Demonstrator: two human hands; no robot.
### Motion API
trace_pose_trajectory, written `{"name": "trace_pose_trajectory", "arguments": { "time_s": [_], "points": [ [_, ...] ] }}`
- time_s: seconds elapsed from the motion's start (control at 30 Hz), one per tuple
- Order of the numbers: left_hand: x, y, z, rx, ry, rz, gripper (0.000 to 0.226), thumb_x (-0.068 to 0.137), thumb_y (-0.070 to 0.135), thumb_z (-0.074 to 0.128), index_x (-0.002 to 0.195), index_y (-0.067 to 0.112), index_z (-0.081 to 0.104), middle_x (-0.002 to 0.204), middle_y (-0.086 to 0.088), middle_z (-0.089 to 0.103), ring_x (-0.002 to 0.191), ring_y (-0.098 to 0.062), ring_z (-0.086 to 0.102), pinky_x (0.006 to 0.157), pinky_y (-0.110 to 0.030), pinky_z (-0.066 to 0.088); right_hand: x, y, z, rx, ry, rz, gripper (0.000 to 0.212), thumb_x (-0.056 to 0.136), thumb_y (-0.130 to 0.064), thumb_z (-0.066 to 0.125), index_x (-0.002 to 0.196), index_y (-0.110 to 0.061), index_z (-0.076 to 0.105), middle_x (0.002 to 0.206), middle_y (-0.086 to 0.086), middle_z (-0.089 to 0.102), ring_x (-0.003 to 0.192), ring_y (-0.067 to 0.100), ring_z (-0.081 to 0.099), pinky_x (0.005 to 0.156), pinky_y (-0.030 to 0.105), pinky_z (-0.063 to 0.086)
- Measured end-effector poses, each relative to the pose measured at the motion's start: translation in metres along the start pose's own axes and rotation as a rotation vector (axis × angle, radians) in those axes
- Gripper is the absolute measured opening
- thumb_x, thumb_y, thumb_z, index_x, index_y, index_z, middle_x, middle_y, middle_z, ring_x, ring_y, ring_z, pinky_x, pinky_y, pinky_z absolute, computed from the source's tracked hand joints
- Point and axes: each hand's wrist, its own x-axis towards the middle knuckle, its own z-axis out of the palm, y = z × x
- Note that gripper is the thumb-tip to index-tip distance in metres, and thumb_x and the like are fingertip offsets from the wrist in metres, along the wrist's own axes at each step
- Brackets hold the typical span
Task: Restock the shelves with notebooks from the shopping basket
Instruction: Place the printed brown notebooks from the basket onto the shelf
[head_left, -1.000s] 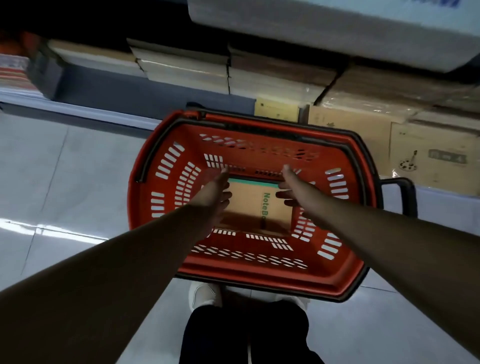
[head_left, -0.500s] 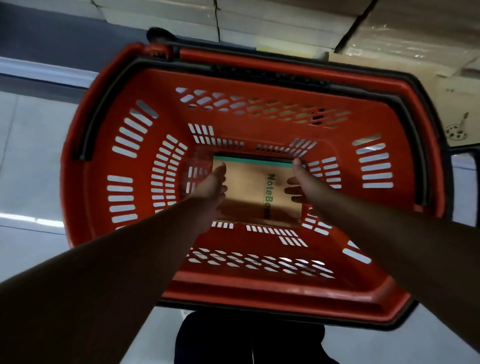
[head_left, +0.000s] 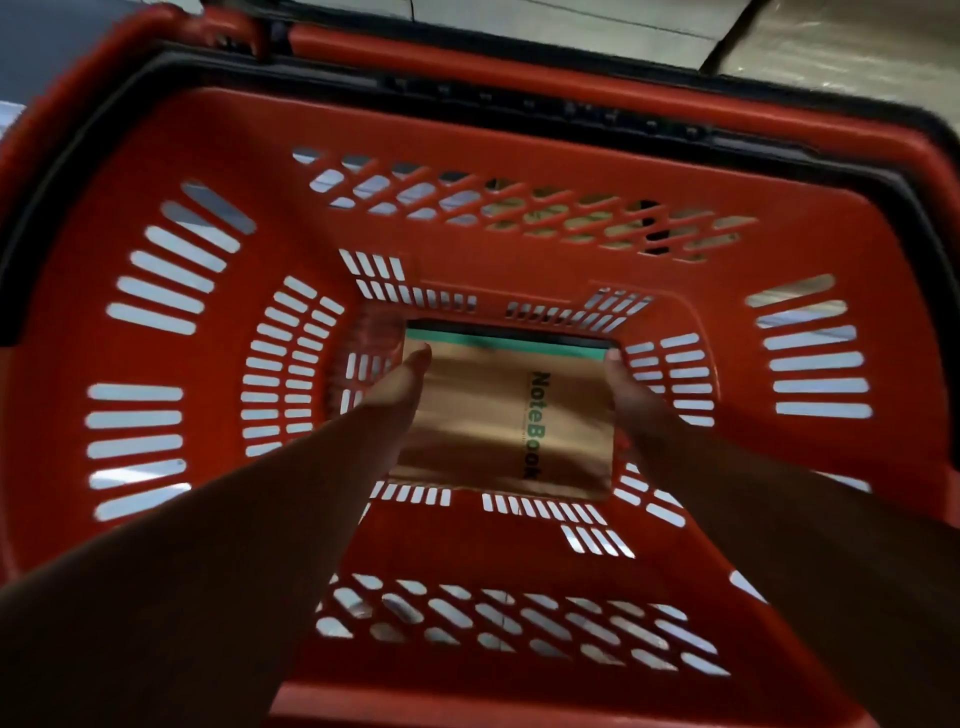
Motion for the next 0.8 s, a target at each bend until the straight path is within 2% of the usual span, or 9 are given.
{"name": "trace_pose_trajectory", "arguments": {
  "time_s": [0.1, 0.2, 0.27, 0.4, 0.47, 0.57, 0.67, 0.73, 0.8],
  "points": [
    [0.013, -0.006, -0.002, 0.007, 0.048, 0.013, 0.058, 0.093, 0.055, 0.051, 0.14, 0.023, 0.042, 0.144, -0.011, 0.045, 0.127, -0.031, 0.046, 0.109, -0.047, 0.035, 0.013, 0.0, 0.005, 0.011, 0.065, -0.054, 0.065, 0.098, -0.054, 0.037, 0.149, -0.014, 0.031, 0.152, 0.012, 0.037, 0.138, 0.03, 0.038, 0.114, 0.048, 0.03],
    [0.022, -0.011, 0.003, 0.012, 0.098, 0.052, 0.063, 0.092, 0.052, 0.054, 0.144, 0.02, 0.038, 0.143, -0.01, 0.044, 0.127, -0.031, 0.045, 0.109, -0.043, 0.034, 0.021, 0.003, 0.007, 0.034, 0.067, -0.053, 0.062, 0.099, -0.051, 0.038, 0.151, -0.018, 0.028, 0.154, 0.009, 0.034, 0.141, 0.029, 0.033, 0.116, 0.048, 0.026],
    [0.024, -0.012, 0.007, 0.051, 0.154, 0.065, 0.062, 0.095, 0.048, 0.052, 0.146, 0.018, 0.034, 0.146, -0.01, 0.04, 0.131, -0.03, 0.041, 0.109, -0.04, 0.031, 0.023, 0.007, 0.006, 0.014, 0.076, -0.065, 0.065, 0.098, -0.053, 0.039, 0.148, -0.014, 0.033, 0.149, 0.013, 0.04, 0.136, 0.032, 0.04, 0.113, 0.05, 0.031],
    [0.024, -0.012, 0.011, 0.078, 0.116, 0.056, 0.054, 0.101, 0.043, 0.043, 0.146, 0.015, 0.037, 0.148, -0.009, 0.041, 0.135, -0.029, 0.039, 0.115, -0.044, 0.028, 0.021, 0.006, 0.001, 0.07, 0.073, 0.038, 0.07, 0.096, -0.061, 0.034, 0.14, -0.007, 0.044, 0.136, 0.018, 0.052, 0.124, 0.034, 0.051, 0.107, 0.05, 0.039],
    [0.02, -0.01, 0.009, 0.114, 0.131, 0.081, 0.048, 0.103, 0.039, 0.04, 0.145, 0.016, 0.04, 0.148, -0.009, 0.042, 0.135, -0.029, 0.039, 0.115, -0.04, 0.027, 0.018, 0.002, -0.001, 0.075, 0.086, 0.078, 0.07, 0.095, -0.062, 0.035, 0.138, -0.007, 0.046, 0.133, 0.016, 0.054, 0.121, 0.033, 0.052, 0.106, 0.049, 0.04],
    [0.013, -0.003, 0.004, 0.176, 0.191, 0.118, 0.041, 0.105, 0.032, 0.034, 0.14, 0.014, 0.045, 0.143, -0.008, 0.047, 0.131, -0.027, 0.043, 0.096, -0.027, 0.031, 0.007, -0.002, 0.003, 0.115, 0.199, 0.053, 0.058, 0.095, -0.049, 0.05, 0.134, -0.005, 0.049, 0.129, 0.016, 0.057, 0.118, 0.033, 0.055, 0.103, 0.049, 0.043],
    [0.005, -0.003, -0.003, 0.108, 0.227, 0.125, 0.035, 0.104, 0.027, 0.038, 0.134, 0.014, 0.051, 0.134, -0.005, 0.053, 0.117, -0.019, 0.05, 0.081, -0.018, 0.037, -0.009, -0.003, 0.004, 0.083, 0.291, -0.051, 0.041, 0.097, -0.03, 0.056, 0.128, -0.003, 0.053, 0.126, 0.015, 0.059, 0.115, 0.032, 0.058, 0.101, 0.047, 0.046],
    [-0.008, -0.003, -0.005, 0.07, 0.262, 0.19, 0.032, 0.102, 0.024, 0.043, 0.13, 0.016, 0.054, 0.132, -0.003, 0.056, 0.11, -0.015, 0.05, 0.083, -0.02, 0.034, -0.02, -0.002, 0.003, 0.03, 0.326, -0.093, 0.039, 0.097, -0.025, 0.056, 0.132, -0.006, 0.054, 0.128, 0.012, 0.06, 0.117, 0.03, 0.056, 0.1, 0.038, 0.046],
    [-0.023, 0.0, -0.006, 0.04, 0.307, 0.222, 0.032, 0.102, 0.025, 0.044, 0.132, 0.019, 0.053, 0.124, 0.001, 0.055, 0.096, -0.009, 0.046, 0.081, -0.02, 0.032, -0.036, -0.008, 0.0, -0.029, 0.415, -0.129, 0.038, 0.097, -0.026, 0.055, 0.131, -0.009, 0.055, 0.126, 0.01, 0.06, 0.117, 0.028, 0.056, 0.085, 0.026, 0.042]
  ]
}}
